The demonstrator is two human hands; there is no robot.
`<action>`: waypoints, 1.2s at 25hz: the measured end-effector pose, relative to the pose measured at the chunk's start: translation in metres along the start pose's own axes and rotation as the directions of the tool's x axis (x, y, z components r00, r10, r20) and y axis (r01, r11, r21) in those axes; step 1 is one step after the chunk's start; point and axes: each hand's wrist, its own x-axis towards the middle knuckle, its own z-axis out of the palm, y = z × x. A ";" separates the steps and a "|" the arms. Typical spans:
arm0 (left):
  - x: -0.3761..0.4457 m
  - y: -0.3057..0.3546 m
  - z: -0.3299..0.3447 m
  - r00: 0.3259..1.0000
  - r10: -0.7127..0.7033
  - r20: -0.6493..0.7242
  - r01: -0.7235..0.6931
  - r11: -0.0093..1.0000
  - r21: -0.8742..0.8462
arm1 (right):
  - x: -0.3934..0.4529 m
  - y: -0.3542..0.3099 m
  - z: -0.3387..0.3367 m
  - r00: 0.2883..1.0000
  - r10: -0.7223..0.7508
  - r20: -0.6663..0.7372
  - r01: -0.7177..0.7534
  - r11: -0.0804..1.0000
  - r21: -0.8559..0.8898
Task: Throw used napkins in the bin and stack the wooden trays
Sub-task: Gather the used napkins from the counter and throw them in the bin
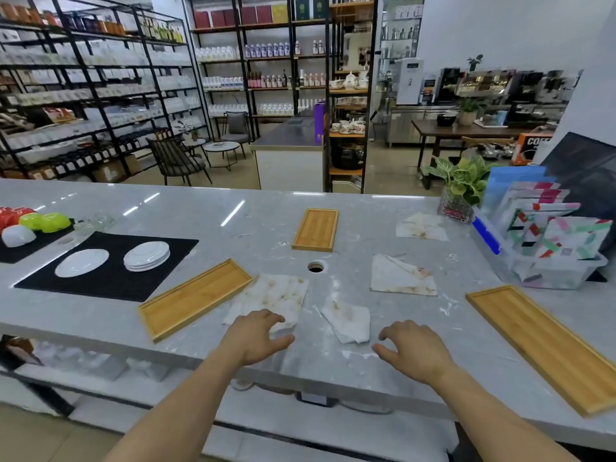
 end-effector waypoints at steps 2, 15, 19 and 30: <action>0.008 -0.004 0.008 0.994 0.024 -0.111 -0.027 0.999 -0.020 | 0.006 -0.002 0.010 0.998 -0.005 -0.069 0.007 0.999 0.032; 0.065 -0.060 0.063 0.925 0.105 -0.366 -0.174 0.971 -0.162 | 0.069 -0.021 0.063 0.998 0.037 -0.059 -0.025 0.981 0.191; 0.091 -0.081 0.064 0.973 0.079 -0.216 -0.109 0.985 -0.132 | 0.082 -0.028 0.073 0.997 0.080 -0.006 -0.077 0.969 0.234; 0.113 -0.091 0.069 0.985 0.117 -0.131 -0.124 0.991 -0.049 | 0.104 -0.042 0.080 0.989 0.138 -0.057 -0.125 0.974 0.189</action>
